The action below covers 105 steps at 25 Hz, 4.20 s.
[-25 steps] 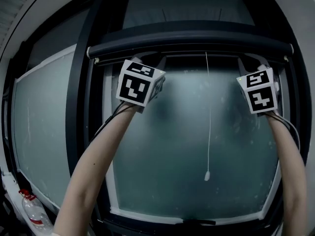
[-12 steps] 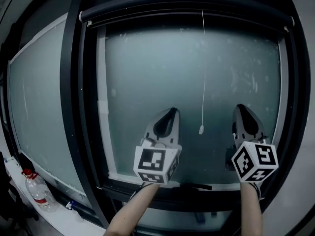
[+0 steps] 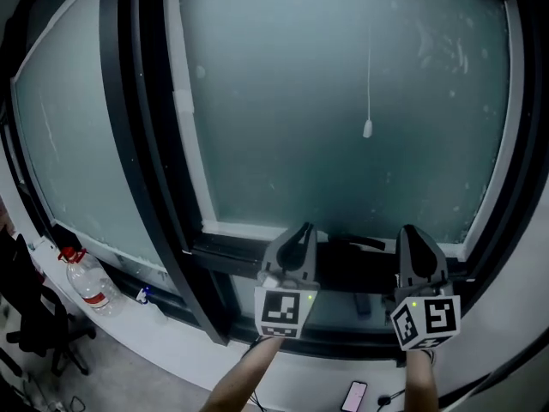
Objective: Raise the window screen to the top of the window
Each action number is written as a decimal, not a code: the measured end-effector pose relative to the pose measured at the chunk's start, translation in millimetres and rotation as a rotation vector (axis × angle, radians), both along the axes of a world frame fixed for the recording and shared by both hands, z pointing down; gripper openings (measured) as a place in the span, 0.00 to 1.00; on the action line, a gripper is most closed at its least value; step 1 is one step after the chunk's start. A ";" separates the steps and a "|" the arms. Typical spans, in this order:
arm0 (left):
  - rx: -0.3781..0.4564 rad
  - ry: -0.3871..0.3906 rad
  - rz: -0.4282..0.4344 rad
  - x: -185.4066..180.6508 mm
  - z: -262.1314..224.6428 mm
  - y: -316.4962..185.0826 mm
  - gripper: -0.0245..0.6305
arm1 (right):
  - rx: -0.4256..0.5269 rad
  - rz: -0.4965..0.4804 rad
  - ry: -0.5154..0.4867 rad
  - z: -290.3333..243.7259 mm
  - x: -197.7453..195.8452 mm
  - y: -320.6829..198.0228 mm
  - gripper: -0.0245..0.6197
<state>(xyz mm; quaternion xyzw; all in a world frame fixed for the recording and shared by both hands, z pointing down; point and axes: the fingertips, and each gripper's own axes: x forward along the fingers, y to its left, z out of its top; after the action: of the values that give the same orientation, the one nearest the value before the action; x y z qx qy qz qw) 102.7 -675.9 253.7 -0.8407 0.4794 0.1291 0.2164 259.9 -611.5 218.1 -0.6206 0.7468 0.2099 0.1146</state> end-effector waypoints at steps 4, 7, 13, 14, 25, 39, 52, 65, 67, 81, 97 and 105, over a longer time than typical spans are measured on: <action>-0.111 0.071 -0.043 -14.5 45.1 19.3 0.06 | -0.039 0.009 -0.043 49.9 -3.3 23.7 0.08; -0.169 0.128 -0.053 -22.4 67.5 42.9 0.06 | -0.099 -0.003 -0.142 98.9 -4.2 32.0 0.07; -0.242 0.064 0.024 -16.7 121.7 102.3 0.06 | -0.306 -0.073 -0.111 188.4 -20.1 66.4 0.06; -0.266 0.043 0.007 -21.3 134.2 104.2 0.06 | -0.330 -0.070 -0.133 199.4 -21.3 70.6 0.06; -0.287 0.074 0.048 -69.3 153.2 177.8 0.06 | -0.316 -0.049 -0.112 198.9 -85.1 139.2 0.05; -0.318 0.121 0.064 -149.7 148.1 310.2 0.06 | -0.320 0.003 -0.137 184.7 -156.7 282.6 0.05; -0.368 0.112 0.023 -114.5 162.9 445.1 0.06 | -0.370 0.041 -0.123 204.1 -106.1 429.5 0.05; -0.384 0.093 -0.032 -134.8 172.9 543.1 0.06 | -0.404 -0.028 -0.090 218.0 -126.2 516.5 0.05; -0.389 0.096 -0.034 -141.6 174.0 550.1 0.06 | -0.419 -0.022 -0.089 222.5 -130.4 523.7 0.05; -0.435 0.114 0.005 -233.5 192.8 656.5 0.06 | -0.446 0.027 -0.107 234.9 -224.7 629.2 0.05; -0.376 0.175 -0.025 -264.6 174.0 825.8 0.06 | -0.372 -0.017 -0.066 212.5 -265.1 813.2 0.05; -0.385 0.127 0.002 -247.2 196.8 998.7 0.06 | -0.397 0.001 -0.098 249.2 -249.9 982.4 0.05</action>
<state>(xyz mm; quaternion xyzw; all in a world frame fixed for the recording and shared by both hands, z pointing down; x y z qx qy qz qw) -144.5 322.8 450.5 -0.8573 0.5069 0.0881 0.0207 10.0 370.9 467.3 -0.6410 0.7666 0.0281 0.0261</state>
